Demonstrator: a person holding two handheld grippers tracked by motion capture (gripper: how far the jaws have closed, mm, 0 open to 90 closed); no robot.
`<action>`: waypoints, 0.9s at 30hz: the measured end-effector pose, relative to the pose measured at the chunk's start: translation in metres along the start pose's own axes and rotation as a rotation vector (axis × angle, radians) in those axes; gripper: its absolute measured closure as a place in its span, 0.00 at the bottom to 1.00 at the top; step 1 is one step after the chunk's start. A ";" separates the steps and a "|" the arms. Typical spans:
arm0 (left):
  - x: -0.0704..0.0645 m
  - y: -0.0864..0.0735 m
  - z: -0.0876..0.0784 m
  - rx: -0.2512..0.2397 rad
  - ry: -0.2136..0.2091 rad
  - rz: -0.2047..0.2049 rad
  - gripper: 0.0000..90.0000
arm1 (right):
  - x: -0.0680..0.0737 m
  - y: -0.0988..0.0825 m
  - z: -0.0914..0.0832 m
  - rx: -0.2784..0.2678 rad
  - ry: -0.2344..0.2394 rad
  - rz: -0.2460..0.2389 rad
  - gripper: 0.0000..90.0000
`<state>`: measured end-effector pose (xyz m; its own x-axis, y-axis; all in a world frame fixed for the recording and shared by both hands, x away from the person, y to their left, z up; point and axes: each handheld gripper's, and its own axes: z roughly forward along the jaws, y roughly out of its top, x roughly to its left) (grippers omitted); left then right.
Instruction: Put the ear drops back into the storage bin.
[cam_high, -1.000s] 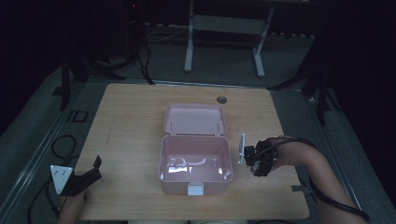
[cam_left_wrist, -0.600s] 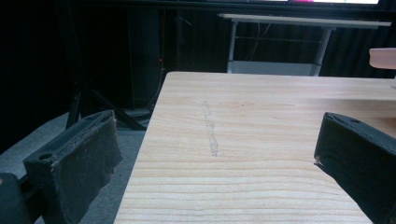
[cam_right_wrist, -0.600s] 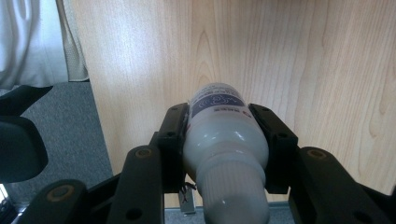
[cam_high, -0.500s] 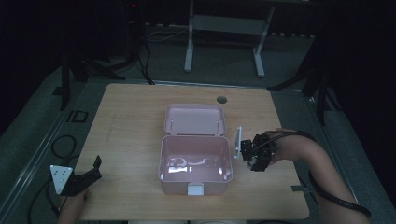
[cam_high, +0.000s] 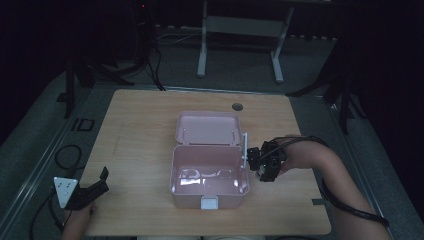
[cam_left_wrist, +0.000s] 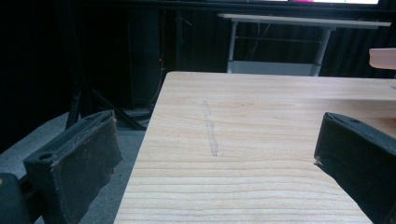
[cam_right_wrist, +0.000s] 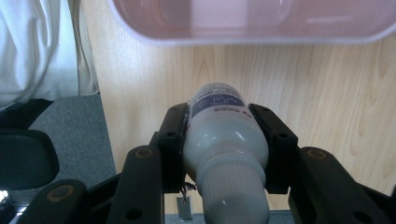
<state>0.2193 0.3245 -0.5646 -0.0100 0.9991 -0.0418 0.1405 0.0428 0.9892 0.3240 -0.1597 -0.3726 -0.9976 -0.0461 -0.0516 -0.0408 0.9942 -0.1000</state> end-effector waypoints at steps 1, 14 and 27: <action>0.000 0.000 0.000 0.000 -0.001 0.001 0.00 | 0.000 0.005 -0.003 -0.003 -0.002 -0.005 0.66; 0.000 0.000 0.000 0.000 -0.004 -0.001 0.00 | -0.005 0.037 -0.006 -0.025 0.003 -0.052 0.66; 0.000 0.000 0.000 0.000 -0.004 -0.002 0.00 | -0.004 0.061 0.005 -0.031 0.014 -0.080 0.66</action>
<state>0.2192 0.3249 -0.5646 -0.0061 0.9990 -0.0442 0.1405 0.0446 0.9891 0.3255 -0.0993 -0.3838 -0.9918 -0.1240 -0.0309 -0.1215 0.9899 -0.0725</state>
